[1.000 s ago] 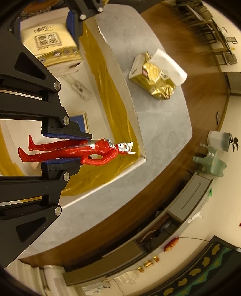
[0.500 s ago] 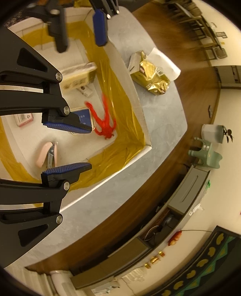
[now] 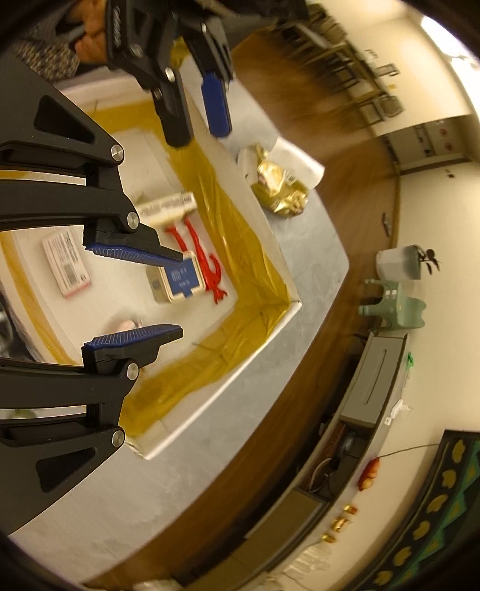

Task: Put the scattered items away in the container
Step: 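Move both open tools back toward the glasses and white plug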

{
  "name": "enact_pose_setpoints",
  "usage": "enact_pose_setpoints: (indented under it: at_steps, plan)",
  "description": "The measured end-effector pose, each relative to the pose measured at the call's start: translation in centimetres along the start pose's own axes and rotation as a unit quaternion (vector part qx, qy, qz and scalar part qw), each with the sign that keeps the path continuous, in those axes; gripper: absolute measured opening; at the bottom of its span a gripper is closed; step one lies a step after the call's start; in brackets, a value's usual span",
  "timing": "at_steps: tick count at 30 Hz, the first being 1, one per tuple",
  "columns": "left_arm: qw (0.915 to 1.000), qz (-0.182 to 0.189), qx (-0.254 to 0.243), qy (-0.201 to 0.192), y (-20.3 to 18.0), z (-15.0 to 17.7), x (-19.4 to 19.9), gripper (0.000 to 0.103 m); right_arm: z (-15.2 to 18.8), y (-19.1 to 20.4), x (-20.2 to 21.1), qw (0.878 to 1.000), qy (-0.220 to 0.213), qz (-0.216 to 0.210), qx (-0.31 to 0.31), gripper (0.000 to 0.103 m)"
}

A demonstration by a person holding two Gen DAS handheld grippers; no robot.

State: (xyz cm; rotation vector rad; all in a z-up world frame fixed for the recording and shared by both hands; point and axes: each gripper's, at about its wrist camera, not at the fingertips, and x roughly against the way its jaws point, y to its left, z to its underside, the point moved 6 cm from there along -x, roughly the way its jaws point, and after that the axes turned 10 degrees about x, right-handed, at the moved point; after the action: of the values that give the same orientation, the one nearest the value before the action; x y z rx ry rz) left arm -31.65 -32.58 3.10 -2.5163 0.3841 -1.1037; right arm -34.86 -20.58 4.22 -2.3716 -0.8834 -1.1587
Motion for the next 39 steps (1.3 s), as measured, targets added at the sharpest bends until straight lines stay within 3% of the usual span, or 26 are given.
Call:
enact_pose_setpoints:
  at_steps: [15,27,31,34,39]
  plan:
    - [0.9995,0.0,-0.032,0.002,-2.4,1.4,0.3,0.054,6.3,0.6,6.7,0.986,-0.087,-0.081,-0.119,0.036]
    - [0.9978,-0.002,-0.066,0.009,-4.8,3.1,-0.1,0.054,11.7,0.9,9.6,0.975,-0.114,-0.106,-0.157,0.037]
    - [0.9961,0.002,-0.088,-0.009,-6.3,3.7,0.6,0.054,14.1,-0.9,10.6,0.962,-0.142,-0.112,-0.203,0.037]
    - [0.9936,0.032,-0.106,-0.021,-8.4,4.5,1.5,0.054,16.5,-2.9,11.0,0.949,-0.155,-0.118,-0.249,0.038]
    - [0.9857,0.07,-0.153,-0.006,-12.9,7.2,1.8,0.054,18.5,-5.9,12.1,0.938,-0.16,-0.102,-0.291,0.04]
